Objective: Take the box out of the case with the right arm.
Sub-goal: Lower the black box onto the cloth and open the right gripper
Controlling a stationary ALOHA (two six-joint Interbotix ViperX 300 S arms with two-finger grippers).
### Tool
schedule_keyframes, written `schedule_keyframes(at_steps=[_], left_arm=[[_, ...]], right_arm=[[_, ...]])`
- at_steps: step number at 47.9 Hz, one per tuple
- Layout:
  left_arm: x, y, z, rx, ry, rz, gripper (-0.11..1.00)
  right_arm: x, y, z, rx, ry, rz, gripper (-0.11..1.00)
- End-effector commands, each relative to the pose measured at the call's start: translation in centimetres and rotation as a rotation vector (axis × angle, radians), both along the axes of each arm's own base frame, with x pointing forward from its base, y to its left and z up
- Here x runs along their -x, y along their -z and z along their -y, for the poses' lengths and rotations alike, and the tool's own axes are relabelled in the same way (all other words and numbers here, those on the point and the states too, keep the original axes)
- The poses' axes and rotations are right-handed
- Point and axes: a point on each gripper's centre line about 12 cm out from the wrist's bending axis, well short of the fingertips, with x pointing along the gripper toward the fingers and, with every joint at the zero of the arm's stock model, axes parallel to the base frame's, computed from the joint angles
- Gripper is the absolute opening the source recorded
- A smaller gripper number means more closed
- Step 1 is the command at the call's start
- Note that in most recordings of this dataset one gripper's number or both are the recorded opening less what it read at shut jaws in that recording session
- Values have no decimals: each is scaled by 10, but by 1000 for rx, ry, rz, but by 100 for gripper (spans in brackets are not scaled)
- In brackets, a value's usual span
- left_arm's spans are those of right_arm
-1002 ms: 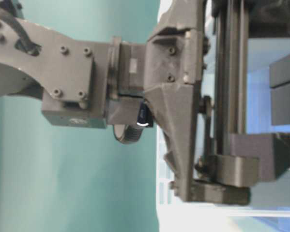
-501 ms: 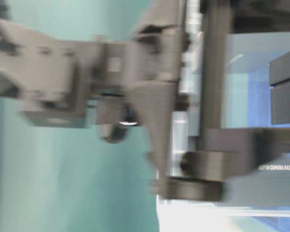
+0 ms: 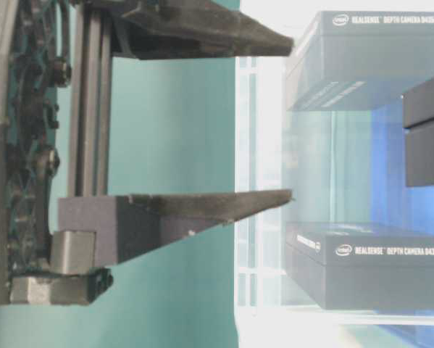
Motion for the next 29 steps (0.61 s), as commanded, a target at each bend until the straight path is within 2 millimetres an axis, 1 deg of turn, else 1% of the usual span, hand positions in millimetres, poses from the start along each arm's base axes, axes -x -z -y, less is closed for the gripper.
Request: schedule_keyframes(at_steps=[1, 7, 15, 23, 29], left_arm=[[-1, -7, 0, 1, 1, 25, 0], [-1, -8, 0, 1, 1, 26, 0], [-1, -8, 0, 1, 1, 28, 0], [-1, -8, 0, 1, 1, 28, 0], [-1, -7, 0, 1, 1, 25, 0]], right_arm=[[5, -28, 2, -6, -2, 63, 90], [7, -28, 3, -2, -9, 54, 90], [22, -33, 4, 0, -19, 46, 90], [51, -41, 5, -1, -11, 42, 90], [79, -44, 6, 0, 2, 30, 90]])
